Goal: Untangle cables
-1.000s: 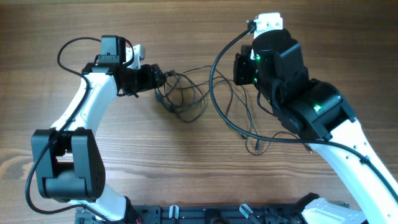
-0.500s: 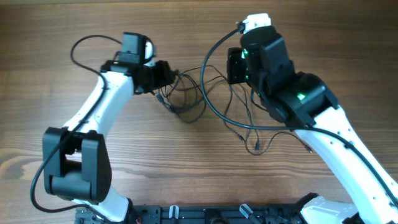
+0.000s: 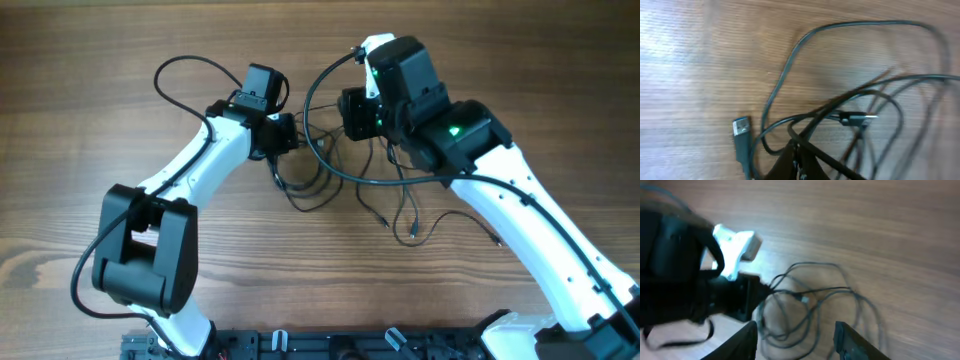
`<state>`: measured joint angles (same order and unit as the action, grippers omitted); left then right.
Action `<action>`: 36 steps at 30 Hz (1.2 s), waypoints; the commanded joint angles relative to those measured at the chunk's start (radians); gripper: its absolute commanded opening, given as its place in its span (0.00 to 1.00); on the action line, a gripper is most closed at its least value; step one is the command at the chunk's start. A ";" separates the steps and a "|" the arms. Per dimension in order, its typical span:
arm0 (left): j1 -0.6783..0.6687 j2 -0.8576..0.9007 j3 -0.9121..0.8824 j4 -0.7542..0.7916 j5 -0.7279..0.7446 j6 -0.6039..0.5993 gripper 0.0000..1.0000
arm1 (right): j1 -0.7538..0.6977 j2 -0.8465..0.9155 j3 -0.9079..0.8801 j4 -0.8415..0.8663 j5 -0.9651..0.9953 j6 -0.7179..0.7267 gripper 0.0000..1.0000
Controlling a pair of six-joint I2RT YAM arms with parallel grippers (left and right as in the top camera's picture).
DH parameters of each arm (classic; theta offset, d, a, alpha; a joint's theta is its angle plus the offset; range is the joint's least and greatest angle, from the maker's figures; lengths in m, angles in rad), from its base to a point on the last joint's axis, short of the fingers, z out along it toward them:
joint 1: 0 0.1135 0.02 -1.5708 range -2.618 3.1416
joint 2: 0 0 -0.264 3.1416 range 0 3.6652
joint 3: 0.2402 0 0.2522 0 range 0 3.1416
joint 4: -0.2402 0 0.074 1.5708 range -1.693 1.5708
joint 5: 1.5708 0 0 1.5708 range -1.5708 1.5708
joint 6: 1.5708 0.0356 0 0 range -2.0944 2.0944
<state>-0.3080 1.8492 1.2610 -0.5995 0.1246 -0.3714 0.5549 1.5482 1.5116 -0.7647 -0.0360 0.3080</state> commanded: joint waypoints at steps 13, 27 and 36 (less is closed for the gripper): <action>0.232 -0.037 0.104 -0.064 0.478 0.129 0.05 | -0.032 0.272 0.002 0.034 -0.463 0.063 0.54; 0.113 0.019 -0.007 -0.079 0.240 0.129 0.35 | -0.024 0.517 0.001 0.069 -0.486 0.114 0.38; 0.109 0.044 -0.055 -0.105 0.232 0.128 0.04 | -0.024 0.523 0.001 0.081 -0.338 0.114 0.04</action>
<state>-0.1993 1.8759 1.2396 -0.6998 0.3740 -0.2485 0.5259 2.0514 1.5116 -0.6930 -0.4202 0.4244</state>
